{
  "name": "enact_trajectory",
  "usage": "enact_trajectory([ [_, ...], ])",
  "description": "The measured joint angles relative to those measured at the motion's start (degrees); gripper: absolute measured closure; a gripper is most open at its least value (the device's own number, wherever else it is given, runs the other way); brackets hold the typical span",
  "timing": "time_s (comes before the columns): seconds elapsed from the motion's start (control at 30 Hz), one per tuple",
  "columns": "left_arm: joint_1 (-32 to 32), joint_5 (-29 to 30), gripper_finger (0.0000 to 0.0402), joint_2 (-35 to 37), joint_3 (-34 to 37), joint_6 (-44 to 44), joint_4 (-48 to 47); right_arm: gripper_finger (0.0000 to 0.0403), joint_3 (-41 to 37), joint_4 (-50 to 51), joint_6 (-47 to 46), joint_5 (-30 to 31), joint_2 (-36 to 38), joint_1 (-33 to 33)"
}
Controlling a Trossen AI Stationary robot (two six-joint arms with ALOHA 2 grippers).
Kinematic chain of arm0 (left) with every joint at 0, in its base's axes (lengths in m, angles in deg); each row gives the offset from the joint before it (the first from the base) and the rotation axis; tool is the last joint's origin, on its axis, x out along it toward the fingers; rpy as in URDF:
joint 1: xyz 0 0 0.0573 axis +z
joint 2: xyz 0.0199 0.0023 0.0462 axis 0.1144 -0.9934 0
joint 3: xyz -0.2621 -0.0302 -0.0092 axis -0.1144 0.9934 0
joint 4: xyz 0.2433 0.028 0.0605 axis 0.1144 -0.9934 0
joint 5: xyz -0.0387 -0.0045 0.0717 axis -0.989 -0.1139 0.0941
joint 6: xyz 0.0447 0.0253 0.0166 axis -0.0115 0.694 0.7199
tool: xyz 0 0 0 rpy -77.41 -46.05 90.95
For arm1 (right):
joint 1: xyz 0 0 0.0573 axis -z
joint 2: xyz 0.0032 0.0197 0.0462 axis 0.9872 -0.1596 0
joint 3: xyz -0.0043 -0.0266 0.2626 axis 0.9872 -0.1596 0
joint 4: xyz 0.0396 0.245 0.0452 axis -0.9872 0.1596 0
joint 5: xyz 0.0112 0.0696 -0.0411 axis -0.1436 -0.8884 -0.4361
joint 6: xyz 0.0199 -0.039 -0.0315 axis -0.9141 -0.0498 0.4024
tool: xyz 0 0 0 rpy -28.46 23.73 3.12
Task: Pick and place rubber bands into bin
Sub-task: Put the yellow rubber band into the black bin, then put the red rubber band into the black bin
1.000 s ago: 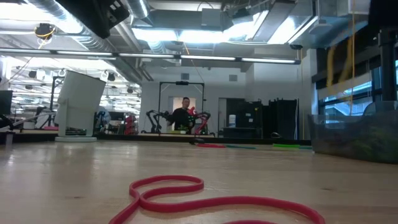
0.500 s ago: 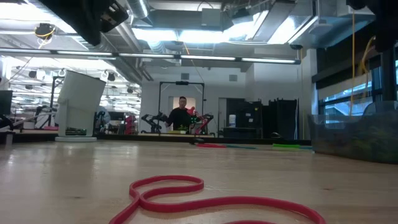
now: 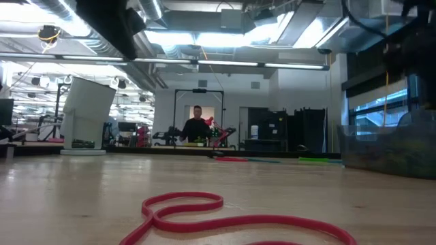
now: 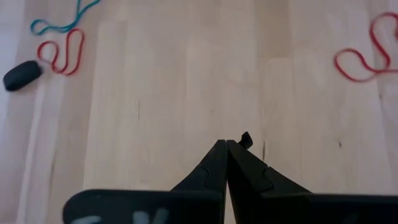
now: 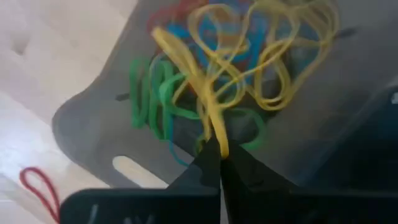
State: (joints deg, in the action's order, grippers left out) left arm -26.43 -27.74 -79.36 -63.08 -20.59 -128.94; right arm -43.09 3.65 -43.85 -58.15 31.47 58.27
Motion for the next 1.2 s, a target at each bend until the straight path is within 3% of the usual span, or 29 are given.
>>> enact_trajectory([
  [0.27, 1.6, 0.0, 0.0398, 0.0, 0.0, -1.6, 3.5, 0.0373, -5.1, -6.5, 6.4, -0.4, 0.0, 3.3],
  [0.63, 2.1, -1.4, 0.0398, 0.0, 0.0, -2.0, 8.9, 0.0291, 3.3, 4.9, 11.3, 0.4, 0.8, 4.8],
  [0.8, 2.0, -1.5, 0.0398, 0.0, 0.0, -6.5, 9.1, 0.0258, 7.3, 9.6, 11.7, 2.5, 1.1, 4.8],
  [1.07, 1.6, -0.2, 0.0398, -1.8, -2.2, -7.4, 10.9, 0.0224, 8.3, 8.0, 13.0, 3.4, 1.2, 4.8],
  [1.2, 0.9, -0.1, 0.0398, -5.1, -6.5, -1.8, 9.4, 0.0222, 8.1, 7.8, 13.0, 3.4, 1.2, 4.8],
])
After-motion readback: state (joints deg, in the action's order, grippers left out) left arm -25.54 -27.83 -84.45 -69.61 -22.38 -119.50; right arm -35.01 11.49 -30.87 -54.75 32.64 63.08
